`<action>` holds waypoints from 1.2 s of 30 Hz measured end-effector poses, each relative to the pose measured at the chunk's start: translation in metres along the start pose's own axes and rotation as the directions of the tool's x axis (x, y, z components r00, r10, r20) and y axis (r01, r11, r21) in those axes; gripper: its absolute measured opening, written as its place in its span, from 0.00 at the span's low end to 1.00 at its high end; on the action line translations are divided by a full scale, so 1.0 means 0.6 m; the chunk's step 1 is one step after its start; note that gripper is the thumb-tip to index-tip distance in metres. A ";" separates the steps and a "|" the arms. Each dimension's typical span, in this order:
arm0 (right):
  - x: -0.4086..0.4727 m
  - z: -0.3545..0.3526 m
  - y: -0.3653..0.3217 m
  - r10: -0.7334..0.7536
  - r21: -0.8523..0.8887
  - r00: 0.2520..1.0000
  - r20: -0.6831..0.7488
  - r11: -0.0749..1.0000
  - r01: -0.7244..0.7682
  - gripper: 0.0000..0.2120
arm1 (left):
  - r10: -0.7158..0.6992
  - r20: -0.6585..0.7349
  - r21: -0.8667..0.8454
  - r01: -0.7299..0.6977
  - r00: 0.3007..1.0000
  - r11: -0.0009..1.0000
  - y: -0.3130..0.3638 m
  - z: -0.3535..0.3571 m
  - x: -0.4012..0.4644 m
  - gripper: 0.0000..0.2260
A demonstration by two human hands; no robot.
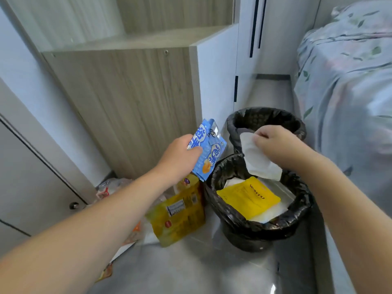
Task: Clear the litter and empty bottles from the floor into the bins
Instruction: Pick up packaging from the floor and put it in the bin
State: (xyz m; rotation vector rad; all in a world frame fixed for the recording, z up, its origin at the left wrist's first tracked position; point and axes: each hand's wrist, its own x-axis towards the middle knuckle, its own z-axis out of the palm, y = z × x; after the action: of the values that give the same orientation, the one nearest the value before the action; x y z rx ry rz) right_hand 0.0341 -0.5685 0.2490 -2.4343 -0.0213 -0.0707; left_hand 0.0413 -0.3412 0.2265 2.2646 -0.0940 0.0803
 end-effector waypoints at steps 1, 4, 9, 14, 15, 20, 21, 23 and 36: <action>0.002 0.018 0.017 0.007 -0.021 0.999 0.034 1.000 -0.006 0.10 | 0.000 0.009 0.016 -0.001 1.000 1.000 0.005 0.011 0.006 0.07; 0.008 0.074 0.058 0.020 -0.073 0.986 0.163 0.997 -0.008 0.09 | 0.008 0.039 0.053 -0.010 0.999 0.999 0.014 0.036 0.019 0.07; 0.006 0.145 0.115 0.144 -0.180 0.909 0.392 0.981 -0.077 0.09 | 0.026 0.112 0.121 -0.040 0.993 0.992 0.008 0.071 0.045 0.08; 0.000 0.185 0.153 0.261 -0.183 0.761 0.594 0.965 -0.188 0.19 | 0.030 0.162 0.157 -0.056 0.986 0.986 0.000 0.102 0.067 0.10; -0.002 0.188 0.160 0.272 -0.185 0.749 0.604 0.962 -0.201 0.18 | 0.030 0.171 0.174 -0.060 0.985 0.983 -0.001 0.109 0.071 0.10; -0.007 0.206 0.192 0.334 -0.297 0.862 0.382 0.927 -0.228 0.20 | 0.040 0.280 0.329 -0.135 0.959 0.935 -0.010 0.143 0.082 0.08; -0.009 0.206 0.194 0.347 -0.348 0.884 0.315 0.908 -0.232 0.25 | 0.040 0.305 0.362 -0.155 0.951 0.919 -0.012 0.151 0.083 0.08; -0.011 0.206 0.203 0.381 -0.399 0.883 0.275 0.880 -0.256 0.36 | 0.034 0.346 0.421 -0.187 0.938 0.888 -0.014 0.167 0.084 0.08; 0.000 0.231 0.243 0.537 -0.439 0.765 0.355 0.819 -0.370 0.26 | -0.078 0.495 0.723 -0.360 0.866 0.589 -0.042 0.305 0.057 0.12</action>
State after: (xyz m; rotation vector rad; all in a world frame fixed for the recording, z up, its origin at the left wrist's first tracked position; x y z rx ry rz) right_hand 0.0457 -0.5894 0.0497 -2.6696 0.4139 0.8063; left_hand 0.0828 -0.4670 0.0934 3.1492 -0.6382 -0.4660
